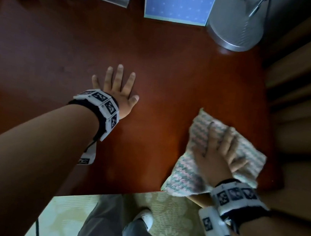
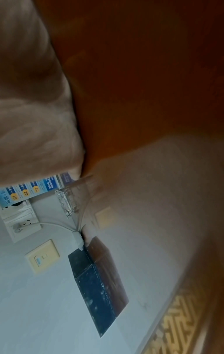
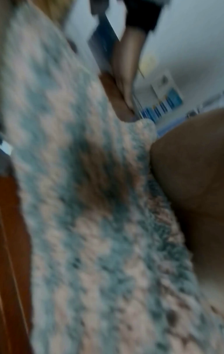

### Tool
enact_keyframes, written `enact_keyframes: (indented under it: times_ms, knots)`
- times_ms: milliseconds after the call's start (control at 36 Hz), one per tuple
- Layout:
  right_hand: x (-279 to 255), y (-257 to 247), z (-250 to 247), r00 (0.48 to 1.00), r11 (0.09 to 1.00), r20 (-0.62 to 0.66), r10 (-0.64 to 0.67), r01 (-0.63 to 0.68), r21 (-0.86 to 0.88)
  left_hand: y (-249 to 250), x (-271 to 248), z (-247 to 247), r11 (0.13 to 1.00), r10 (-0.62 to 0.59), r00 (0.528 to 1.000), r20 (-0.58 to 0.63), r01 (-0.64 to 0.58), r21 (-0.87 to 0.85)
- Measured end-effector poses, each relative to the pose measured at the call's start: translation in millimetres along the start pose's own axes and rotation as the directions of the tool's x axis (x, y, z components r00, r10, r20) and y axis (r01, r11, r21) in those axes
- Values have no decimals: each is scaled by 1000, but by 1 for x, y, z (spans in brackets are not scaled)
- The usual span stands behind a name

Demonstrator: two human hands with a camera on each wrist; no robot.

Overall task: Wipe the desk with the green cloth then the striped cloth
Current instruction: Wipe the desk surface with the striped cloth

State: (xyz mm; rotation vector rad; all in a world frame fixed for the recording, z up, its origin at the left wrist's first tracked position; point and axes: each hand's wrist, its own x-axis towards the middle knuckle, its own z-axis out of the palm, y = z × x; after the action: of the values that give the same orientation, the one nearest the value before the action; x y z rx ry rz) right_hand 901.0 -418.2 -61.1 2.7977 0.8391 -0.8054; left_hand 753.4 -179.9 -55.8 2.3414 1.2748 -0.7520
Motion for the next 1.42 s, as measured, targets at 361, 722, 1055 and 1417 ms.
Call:
enact_keyframes:
  times_ms: [361, 722, 1055, 1417]
  knots:
    - [-56, -89, 36, 907, 909, 124, -402, 411, -63, 4, 2, -3, 1000, -19, 1000, -14, 19, 19]
    - [-39, -72, 18, 941, 945, 124, -314, 322, -55, 8, 19, -49, 973, 132, 978, -163, -96, 212]
    - [23, -85, -11, 953, 957, 103, -286, 290, -26, 27, 72, -53, 982, 167, 978, -125, -153, 110]
    - [145, -133, -71, 961, 961, -11, -275, 275, 7, 21, 90, -24, 968, 249, 903, -349, -241, 68]
